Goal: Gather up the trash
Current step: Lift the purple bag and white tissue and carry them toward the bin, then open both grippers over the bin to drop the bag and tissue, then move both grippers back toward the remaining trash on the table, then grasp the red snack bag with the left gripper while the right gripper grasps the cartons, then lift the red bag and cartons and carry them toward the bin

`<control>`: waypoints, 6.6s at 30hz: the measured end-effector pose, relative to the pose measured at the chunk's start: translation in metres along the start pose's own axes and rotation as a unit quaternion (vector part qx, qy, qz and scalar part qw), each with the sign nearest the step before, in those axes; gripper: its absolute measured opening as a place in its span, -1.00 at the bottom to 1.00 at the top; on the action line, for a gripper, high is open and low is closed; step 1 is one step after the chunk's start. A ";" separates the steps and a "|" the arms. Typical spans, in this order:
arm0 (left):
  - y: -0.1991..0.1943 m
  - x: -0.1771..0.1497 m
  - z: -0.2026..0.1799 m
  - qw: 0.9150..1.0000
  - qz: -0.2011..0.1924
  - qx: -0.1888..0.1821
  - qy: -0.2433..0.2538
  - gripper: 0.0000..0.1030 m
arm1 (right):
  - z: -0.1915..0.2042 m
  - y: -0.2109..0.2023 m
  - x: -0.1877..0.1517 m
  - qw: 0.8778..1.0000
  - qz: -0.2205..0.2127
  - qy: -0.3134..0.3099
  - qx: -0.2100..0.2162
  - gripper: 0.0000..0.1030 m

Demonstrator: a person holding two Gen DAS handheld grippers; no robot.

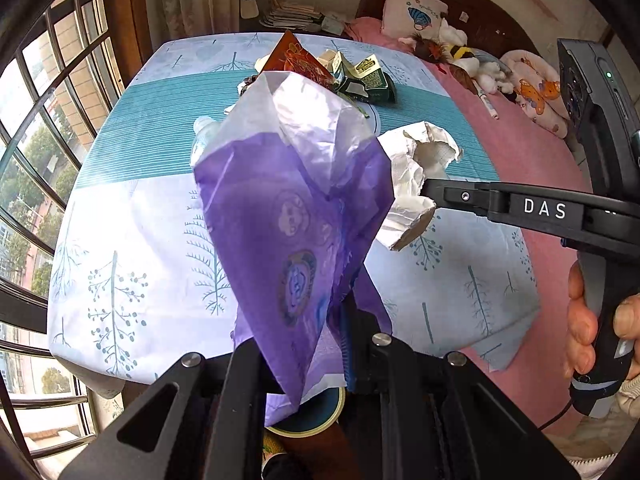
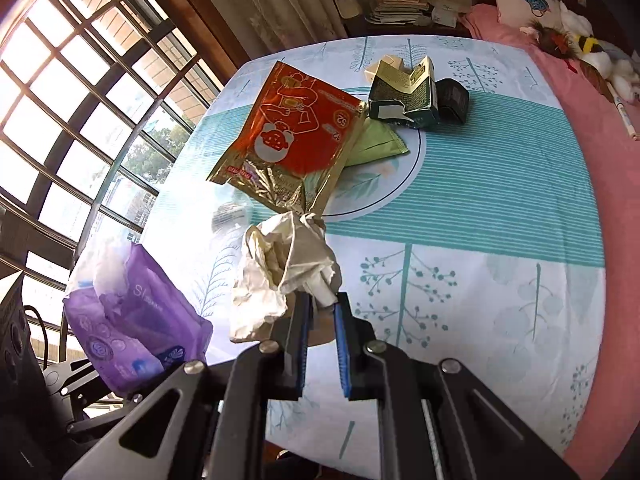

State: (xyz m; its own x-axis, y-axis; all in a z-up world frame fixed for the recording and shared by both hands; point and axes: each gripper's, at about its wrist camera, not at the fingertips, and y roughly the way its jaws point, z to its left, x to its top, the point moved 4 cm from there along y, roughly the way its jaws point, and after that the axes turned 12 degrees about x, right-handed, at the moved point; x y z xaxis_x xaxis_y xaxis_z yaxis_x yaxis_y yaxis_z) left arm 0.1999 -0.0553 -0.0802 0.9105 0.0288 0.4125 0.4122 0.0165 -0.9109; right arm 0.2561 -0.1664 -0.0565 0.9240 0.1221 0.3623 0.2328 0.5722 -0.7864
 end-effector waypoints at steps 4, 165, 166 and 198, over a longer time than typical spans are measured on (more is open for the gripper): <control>-0.017 -0.031 0.011 0.999 -0.011 -0.015 0.036 -0.76 | 0.030 -0.015 -0.048 0.999 -0.020 0.025 -0.004 -0.77; 0.167 0.196 -0.004 0.979 0.113 0.010 -0.171 -0.75 | -0.154 0.089 0.174 0.975 -0.023 0.149 0.164 -0.55; 0.163 0.196 -0.007 0.980 0.107 0.013 -0.168 -0.78 | -0.152 0.086 0.172 0.975 -0.023 0.145 0.167 -0.56; 0.012 0.114 -0.004 0.997 0.023 0.011 -0.077 -0.81 | -0.098 0.009 0.051 0.981 -0.003 0.127 0.149 -0.55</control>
State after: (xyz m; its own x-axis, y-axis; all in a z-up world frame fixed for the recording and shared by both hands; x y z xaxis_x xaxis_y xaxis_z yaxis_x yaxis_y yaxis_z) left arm 0.3089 -0.0563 -0.0445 0.9115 0.1836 0.3681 0.3684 0.0337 -0.9291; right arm 0.3357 -0.2346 -0.0945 0.9777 -0.0660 0.1995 0.1737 0.7882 -0.5905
